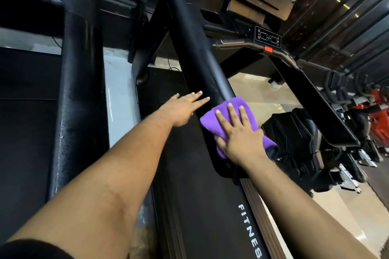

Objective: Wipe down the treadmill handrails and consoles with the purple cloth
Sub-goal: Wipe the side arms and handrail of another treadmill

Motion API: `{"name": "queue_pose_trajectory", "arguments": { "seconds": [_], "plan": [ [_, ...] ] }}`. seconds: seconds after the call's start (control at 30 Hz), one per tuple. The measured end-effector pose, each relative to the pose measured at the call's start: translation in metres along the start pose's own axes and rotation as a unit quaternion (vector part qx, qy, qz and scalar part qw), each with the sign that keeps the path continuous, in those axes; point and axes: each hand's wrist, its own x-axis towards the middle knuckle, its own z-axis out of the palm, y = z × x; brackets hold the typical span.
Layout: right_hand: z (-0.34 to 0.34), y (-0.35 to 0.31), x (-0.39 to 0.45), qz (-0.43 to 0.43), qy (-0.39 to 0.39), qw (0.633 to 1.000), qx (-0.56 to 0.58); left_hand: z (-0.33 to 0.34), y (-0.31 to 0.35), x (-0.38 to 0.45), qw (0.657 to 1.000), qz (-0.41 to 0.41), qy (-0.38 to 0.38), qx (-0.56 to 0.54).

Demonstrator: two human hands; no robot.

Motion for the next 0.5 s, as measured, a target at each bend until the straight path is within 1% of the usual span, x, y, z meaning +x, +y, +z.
{"name": "queue_pose_trajectory", "arguments": {
  "seconds": [0.07, 0.13, 0.2, 0.27, 0.37, 0.47, 0.5],
  "plan": [
    [0.015, 0.005, -0.042, -0.004, 0.014, 1.0, -0.022, 0.006, 0.001, -0.001, 1.0, 0.001, 0.001, -0.005],
    [0.02, 0.01, -0.067, -0.001, 0.01, 1.0, -0.007, 0.011, 0.001, -0.001, 1.0, 0.003, 0.009, -0.01],
    [0.018, 0.011, -0.049, 0.002, 0.008, 1.0, 0.003, 0.01, 0.0, 0.0, 1.0, 0.006, 0.008, -0.011],
    [0.009, 0.003, -0.008, 0.002, 0.008, 1.0, 0.012, 0.007, -0.003, 0.0, 1.0, 0.005, 0.012, -0.006],
    [-0.007, -0.008, 0.032, 0.004, -0.012, 1.0, 0.023, 0.006, -0.002, -0.001, 1.0, 0.001, 0.007, -0.011],
    [0.007, -0.006, 0.001, -0.014, -0.014, 1.0, -0.019, 0.009, 0.001, -0.005, 1.0, -0.006, -0.001, -0.016],
    [0.014, -0.004, -0.02, -0.021, 0.004, 0.999, -0.042, 0.009, 0.0, -0.005, 1.0, -0.005, -0.001, -0.013]
  ]
}}
